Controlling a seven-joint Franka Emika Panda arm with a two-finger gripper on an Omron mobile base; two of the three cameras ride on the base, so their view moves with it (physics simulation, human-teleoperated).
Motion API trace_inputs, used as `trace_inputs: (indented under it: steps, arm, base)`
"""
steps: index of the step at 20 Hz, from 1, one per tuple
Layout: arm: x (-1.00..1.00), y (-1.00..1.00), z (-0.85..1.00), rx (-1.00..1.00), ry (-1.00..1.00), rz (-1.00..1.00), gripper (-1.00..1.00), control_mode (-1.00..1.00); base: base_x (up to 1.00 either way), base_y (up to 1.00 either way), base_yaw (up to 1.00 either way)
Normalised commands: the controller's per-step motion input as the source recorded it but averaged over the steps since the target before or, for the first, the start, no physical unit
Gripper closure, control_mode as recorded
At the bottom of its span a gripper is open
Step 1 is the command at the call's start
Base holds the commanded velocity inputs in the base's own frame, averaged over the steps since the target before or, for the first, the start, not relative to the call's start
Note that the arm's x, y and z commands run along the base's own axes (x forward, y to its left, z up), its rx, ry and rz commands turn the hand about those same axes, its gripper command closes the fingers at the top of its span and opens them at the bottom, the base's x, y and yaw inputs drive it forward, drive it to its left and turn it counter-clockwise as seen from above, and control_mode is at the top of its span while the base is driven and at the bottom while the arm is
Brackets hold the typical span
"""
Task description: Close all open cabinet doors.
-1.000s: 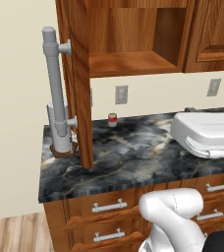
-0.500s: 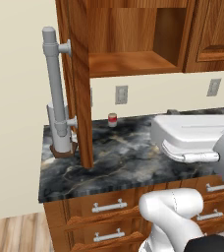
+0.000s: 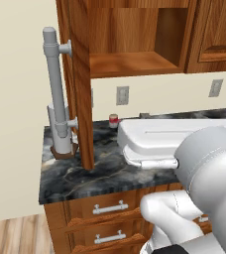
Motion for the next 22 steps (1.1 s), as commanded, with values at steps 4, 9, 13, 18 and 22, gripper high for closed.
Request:
trace_inputs:
  steps: [4, 9, 13, 18, 22]
  arm:
    - [0.0, 0.17, 0.0, 0.0, 0.0, -0.07, -1.0, -1.0]
    - [0.01, 0.19, 0.0, 0.0, 0.0, -0.07, -1.0, -1.0]
    - [0.04, 0.23, 0.0, 0.0, 0.0, -0.11, -1.0, -1.0]
    - [0.0, 0.21, 0.0, 0.0, 0.0, -0.14, -1.0, -1.0]
    - [0.0, 0.06, -0.01, 0.03, 0.01, -0.05, -1.0, -1.0]
  base:
    - [0.0, 0.0, 0.0]
    - [0.0, 0.0, 0.0]
    - [0.0, 0.0, 0.0]
    - [0.0, 0.0, 0.0]
    - [0.0, 0.0, 0.0]
